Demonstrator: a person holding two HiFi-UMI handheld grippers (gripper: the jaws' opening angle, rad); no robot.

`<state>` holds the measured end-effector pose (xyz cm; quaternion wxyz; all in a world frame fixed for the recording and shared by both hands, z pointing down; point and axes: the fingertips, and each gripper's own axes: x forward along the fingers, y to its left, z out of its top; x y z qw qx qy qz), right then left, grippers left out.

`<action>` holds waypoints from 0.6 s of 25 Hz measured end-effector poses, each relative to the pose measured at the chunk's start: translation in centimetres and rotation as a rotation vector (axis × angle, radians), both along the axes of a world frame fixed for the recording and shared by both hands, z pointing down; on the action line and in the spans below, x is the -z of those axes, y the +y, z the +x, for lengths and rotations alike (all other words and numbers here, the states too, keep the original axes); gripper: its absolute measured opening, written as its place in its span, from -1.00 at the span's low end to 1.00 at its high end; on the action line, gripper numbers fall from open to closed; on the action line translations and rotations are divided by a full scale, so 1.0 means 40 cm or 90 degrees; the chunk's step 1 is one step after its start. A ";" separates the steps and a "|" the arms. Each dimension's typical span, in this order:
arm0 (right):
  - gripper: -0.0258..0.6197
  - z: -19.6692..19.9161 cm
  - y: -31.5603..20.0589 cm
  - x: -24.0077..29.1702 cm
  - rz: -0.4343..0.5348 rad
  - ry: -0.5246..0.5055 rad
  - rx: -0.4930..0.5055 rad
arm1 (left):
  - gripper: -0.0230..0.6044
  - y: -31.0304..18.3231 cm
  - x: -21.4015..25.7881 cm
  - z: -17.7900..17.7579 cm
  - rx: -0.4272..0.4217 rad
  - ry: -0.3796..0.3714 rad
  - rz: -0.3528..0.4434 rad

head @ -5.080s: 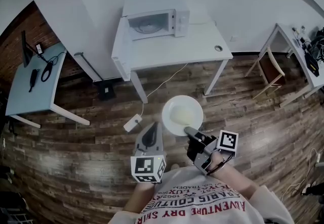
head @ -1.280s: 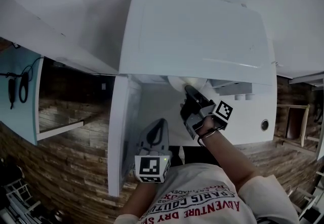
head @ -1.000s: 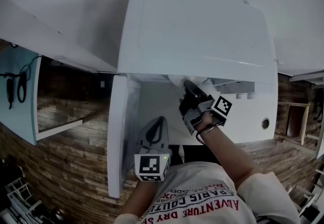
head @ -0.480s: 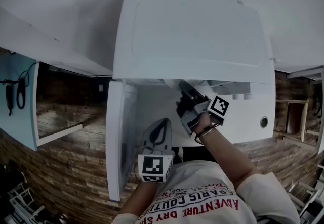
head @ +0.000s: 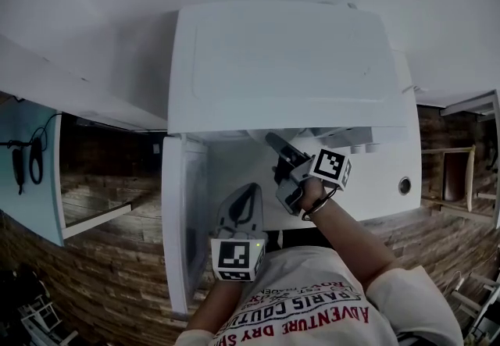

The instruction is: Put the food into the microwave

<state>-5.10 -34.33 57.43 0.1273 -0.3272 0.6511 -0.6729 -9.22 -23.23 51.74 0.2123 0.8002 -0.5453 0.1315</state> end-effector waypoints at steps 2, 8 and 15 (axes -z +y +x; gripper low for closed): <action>-0.18 0.002 0.013 -0.006 -0.004 0.004 0.007 | -0.92 -0.003 0.004 0.003 -0.004 -0.001 0.002; -0.19 0.027 0.066 -0.006 -0.011 0.011 0.016 | -0.92 -0.008 0.015 0.011 -0.015 -0.002 0.010; -0.88 0.076 0.154 0.075 0.075 0.074 0.038 | -0.92 -0.019 0.053 0.010 -0.015 0.005 0.036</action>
